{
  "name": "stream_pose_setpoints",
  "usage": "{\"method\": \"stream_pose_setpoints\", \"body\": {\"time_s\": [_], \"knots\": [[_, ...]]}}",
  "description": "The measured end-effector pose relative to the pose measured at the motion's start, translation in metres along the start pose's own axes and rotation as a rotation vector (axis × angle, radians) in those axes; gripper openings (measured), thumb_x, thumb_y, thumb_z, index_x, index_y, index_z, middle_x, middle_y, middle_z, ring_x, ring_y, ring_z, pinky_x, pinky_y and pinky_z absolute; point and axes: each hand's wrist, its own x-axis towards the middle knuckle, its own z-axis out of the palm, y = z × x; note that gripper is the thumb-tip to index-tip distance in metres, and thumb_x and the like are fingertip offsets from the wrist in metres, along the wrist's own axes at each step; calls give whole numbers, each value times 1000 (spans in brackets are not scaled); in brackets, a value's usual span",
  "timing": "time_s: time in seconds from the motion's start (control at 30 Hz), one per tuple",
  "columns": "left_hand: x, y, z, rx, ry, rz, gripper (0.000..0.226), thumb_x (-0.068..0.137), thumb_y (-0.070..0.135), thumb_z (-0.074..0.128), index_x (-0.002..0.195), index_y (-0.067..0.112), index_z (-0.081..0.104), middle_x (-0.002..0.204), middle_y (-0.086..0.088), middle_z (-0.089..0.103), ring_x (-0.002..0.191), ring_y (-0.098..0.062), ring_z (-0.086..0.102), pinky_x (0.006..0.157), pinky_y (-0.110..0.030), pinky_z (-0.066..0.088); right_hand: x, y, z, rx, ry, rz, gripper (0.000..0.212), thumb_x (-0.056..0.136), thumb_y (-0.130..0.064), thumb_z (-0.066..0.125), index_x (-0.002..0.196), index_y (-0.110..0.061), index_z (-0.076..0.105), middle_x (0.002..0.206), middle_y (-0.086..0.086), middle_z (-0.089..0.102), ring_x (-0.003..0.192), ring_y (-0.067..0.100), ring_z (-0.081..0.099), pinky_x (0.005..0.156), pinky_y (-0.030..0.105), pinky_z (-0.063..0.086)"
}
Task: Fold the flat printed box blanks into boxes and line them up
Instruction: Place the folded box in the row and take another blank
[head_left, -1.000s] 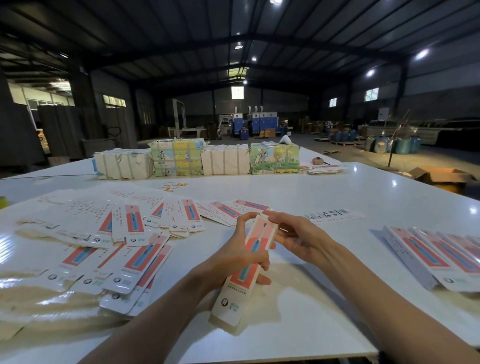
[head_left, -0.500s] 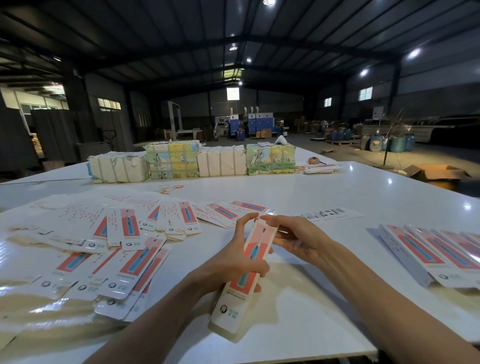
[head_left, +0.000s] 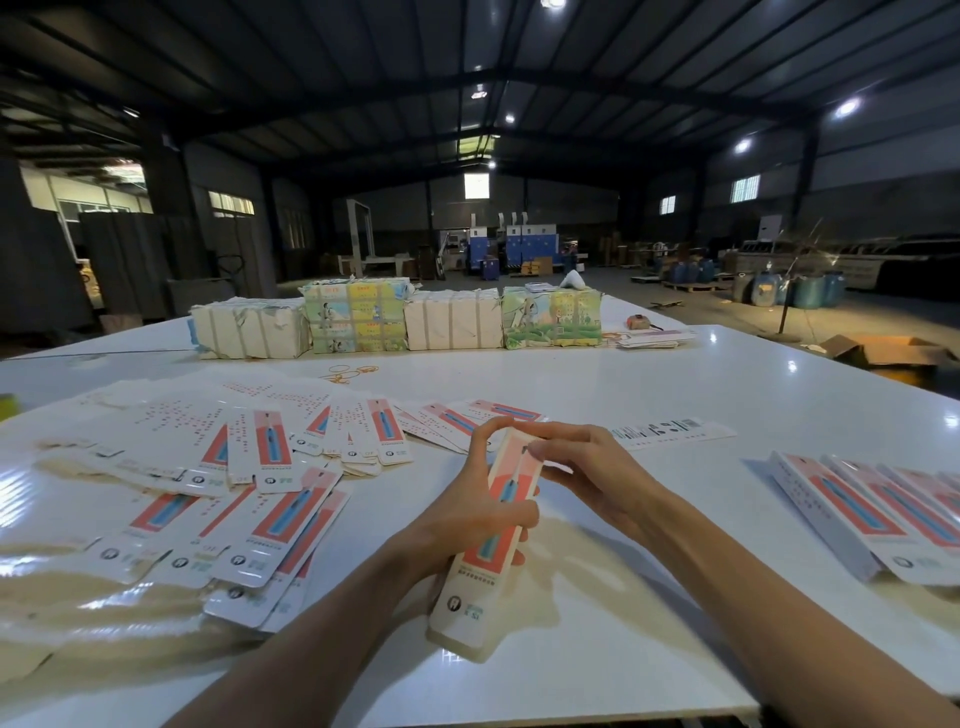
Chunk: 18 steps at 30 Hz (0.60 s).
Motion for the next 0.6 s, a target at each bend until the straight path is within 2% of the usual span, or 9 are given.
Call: {"method": "stream_pose_setpoints", "body": {"time_s": [0.1,0.2,0.27,0.43,0.53,0.6], "knots": [[1,4,2,-29,41,1,101,75,15,84,137,72,27,120,-8,63,82,-28,78,64,-43,64,0,3,5,24,-1,-56,35,99,3,65,129,-12,73,118,13,78,109,25,76,90,31,62],[2,6,2,-48,85,-14,101,77,16,84,137,71,24,121,-5,65,85,-27,79,65,-41,65,-1,8,7,-109,92,-146,27,97,-7,73,123,-12,71,113,7,80,108,26,77,89,33,64],[1,5,1,-81,80,-32,99,76,13,84,131,74,27,119,-6,65,84,-27,79,66,-42,65,-1,10,7,-161,90,-192,24,96,-10,76,119,-12,74,112,7,80,106,26,77,88,32,63],[2,5,3,-87,66,-102,97,78,10,85,115,80,29,116,-2,65,85,-23,79,64,-37,64,-1,9,-1,-100,74,-146,24,90,-5,81,113,-2,76,113,15,79,107,33,77,95,41,62],[5,3,4,-156,57,-159,100,76,3,85,125,70,31,117,-6,66,89,-27,80,67,-40,65,0,11,-1,-116,104,-137,24,89,-4,81,112,0,77,107,17,80,101,31,78,93,39,63],[5,3,4,-225,60,-212,105,73,1,87,137,60,29,122,-14,65,91,-34,79,72,-45,65,2,14,3,-155,127,-126,22,93,-5,78,114,-2,77,101,17,81,90,26,78,87,36,65]]}}
